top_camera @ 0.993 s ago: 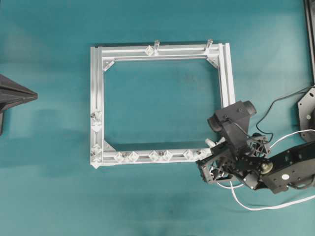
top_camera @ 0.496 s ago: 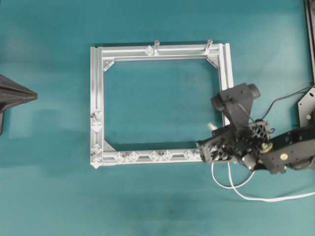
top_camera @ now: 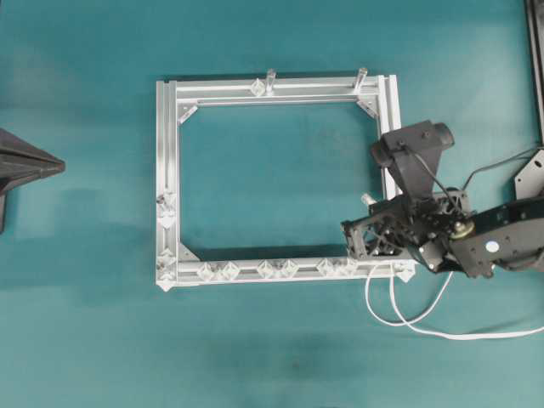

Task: Move the cable alternately left and right between 8 closely spaced pins so it hooks onto each one.

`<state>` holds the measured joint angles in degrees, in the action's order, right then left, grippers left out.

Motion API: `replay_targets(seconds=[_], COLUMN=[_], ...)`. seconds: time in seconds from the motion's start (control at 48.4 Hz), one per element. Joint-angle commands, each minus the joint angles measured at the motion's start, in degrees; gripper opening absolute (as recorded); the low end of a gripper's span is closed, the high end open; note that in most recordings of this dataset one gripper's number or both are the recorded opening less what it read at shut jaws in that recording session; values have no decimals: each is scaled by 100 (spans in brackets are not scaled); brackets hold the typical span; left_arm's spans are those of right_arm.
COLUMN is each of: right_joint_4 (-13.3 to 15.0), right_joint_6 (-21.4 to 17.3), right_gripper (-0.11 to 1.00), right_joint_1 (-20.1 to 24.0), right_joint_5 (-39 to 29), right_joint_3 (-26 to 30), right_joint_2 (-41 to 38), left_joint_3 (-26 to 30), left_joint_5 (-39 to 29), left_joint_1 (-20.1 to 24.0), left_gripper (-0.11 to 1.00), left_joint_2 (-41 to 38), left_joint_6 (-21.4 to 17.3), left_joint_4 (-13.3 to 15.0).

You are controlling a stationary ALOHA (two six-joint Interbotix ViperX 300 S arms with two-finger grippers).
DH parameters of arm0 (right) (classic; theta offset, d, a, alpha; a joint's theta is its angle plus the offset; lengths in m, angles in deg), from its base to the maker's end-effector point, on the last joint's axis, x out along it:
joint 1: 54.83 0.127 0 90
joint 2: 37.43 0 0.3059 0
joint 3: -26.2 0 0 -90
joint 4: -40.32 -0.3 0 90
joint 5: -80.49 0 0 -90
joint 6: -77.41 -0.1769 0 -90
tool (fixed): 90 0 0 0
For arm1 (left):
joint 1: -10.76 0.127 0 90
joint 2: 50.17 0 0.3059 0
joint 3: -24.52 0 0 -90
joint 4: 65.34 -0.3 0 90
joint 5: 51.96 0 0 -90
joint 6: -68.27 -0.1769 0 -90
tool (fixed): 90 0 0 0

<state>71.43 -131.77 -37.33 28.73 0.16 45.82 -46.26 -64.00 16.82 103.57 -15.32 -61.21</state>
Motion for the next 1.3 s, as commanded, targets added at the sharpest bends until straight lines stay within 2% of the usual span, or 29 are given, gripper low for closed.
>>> replay_targets(seconds=[0.0, 0.248, 0.641, 1.034, 1.282], right_joint_4=[70, 299, 316, 44, 35], right_joint_6=[35, 202, 703, 580, 79], right_gripper=[9, 9, 9, 9, 9], right_joint_1=[-88, -334, -527, -299, 44], right_joint_5=[44, 264, 492, 431, 378], right_joint_3=[185, 668, 1608, 1644, 1705], right_joint_2=[88, -316, -1107, -1125, -1134], left_joint_3=[62, 62, 62, 62, 53], left_joint_5=[62, 53, 53, 53, 53], left_joint_1=[-9, -18, -18, -18, -9], left_gripper=[0, 0, 0, 0, 0], left_joint_2=[-62, -62, -53, -53, -53], left_joint_6=[35, 26, 26, 35, 35], left_joint_4=[-9, -9, -18, -9, -9])
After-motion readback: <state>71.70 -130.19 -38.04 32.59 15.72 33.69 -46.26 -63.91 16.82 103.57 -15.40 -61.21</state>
